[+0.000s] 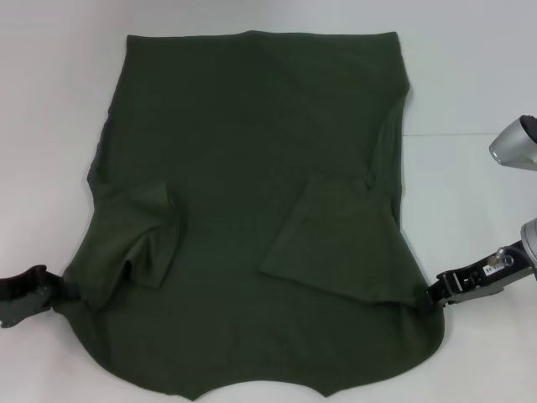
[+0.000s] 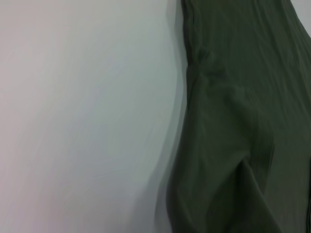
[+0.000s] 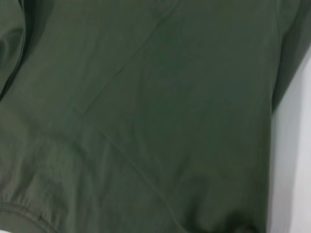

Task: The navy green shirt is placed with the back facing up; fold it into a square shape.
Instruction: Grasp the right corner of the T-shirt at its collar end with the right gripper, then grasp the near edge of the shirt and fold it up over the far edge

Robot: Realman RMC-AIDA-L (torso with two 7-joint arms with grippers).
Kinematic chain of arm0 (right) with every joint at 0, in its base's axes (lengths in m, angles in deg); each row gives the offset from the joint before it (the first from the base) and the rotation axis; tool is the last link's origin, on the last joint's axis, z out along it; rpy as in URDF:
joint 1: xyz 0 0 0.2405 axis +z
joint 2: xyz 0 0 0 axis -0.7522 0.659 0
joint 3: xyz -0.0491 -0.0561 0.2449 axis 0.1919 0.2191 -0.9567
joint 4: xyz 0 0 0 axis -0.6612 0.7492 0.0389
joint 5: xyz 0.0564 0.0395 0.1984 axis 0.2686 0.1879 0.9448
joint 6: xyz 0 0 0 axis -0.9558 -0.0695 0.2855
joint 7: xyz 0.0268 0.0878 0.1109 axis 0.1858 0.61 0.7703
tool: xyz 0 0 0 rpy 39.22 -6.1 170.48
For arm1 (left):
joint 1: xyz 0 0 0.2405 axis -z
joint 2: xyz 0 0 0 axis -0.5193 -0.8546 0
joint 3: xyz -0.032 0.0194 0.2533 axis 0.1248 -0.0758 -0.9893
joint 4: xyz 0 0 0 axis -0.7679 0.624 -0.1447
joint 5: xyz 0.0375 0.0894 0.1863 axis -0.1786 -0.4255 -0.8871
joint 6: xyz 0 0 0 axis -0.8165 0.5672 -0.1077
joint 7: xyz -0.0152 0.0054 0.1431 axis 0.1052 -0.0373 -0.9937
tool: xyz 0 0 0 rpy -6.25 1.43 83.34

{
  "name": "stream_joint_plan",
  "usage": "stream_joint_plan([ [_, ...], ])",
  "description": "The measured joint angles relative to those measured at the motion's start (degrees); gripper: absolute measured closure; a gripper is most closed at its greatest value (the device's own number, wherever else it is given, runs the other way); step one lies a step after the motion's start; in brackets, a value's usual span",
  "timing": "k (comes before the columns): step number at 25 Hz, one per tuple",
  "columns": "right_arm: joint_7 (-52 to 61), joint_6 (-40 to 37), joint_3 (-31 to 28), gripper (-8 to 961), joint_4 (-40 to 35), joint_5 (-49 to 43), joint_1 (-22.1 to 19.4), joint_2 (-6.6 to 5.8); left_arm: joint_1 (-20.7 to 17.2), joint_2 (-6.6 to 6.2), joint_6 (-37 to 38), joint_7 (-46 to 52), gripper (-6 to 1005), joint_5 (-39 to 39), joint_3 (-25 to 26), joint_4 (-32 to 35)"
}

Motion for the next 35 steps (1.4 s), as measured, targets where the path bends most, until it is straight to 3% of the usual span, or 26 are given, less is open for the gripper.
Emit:
stream_joint_plan([
  [4,0.1,0.3,0.2,658,-0.5,-0.1,-0.4,-0.01,-0.1,-0.01,0.0,0.0,984,0.1,0.0,0.0],
  [6,0.0,0.4,0.2,881,-0.8,-0.2,-0.7,-0.02,-0.1,-0.02,0.0,0.0,984,0.1,0.0,0.0],
  [23,-5.1,-4.1,-0.6,903,-9.9,0.2,-5.4,-0.23,-0.5,-0.19,4.4,-4.7,984,-0.4,-0.2,0.8],
  [35,-14.2,-11.7,-9.1,902,-12.8,0.3,-8.1,-1.13,-1.4,-0.75,14.3,-4.9,987,0.0,0.7,3.4],
])
